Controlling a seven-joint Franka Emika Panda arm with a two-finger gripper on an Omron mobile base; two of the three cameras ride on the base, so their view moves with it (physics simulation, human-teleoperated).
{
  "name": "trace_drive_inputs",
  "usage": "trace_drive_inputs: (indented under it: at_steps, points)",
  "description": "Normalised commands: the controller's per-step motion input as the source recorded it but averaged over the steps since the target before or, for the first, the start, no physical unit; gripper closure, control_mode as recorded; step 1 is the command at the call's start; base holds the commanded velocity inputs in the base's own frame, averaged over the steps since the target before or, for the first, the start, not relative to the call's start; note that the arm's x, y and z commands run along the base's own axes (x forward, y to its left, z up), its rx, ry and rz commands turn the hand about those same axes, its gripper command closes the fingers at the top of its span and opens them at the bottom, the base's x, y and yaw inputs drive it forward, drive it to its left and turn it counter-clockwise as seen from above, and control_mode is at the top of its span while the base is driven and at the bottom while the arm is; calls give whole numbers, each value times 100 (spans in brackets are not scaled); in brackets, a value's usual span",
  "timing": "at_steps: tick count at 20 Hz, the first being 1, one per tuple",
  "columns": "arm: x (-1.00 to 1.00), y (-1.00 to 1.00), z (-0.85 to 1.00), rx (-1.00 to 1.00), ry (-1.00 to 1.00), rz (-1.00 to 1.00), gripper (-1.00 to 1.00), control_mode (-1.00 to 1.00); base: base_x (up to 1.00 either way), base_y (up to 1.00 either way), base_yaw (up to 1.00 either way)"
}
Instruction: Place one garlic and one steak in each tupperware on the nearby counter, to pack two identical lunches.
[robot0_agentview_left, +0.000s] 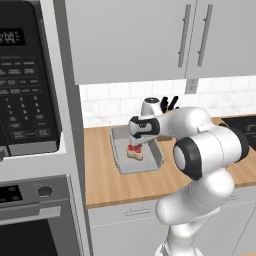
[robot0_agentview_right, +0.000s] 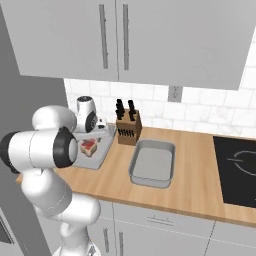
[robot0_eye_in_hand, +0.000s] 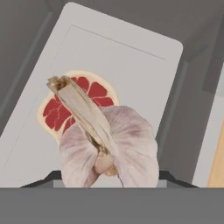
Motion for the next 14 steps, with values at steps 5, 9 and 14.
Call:
trace_drive_inputs:
  at_steps: [5, 9, 14]
  points:
    - [1, 0, 0, 0, 0, 0, -100, -100, 0, 0, 0]
    - [-3, 0, -1, 0, 0, 5, -100, -100, 0, 0, 0]
    - [-82, 1, 26, 2, -16, 2, -100, -100, 0, 0, 0]
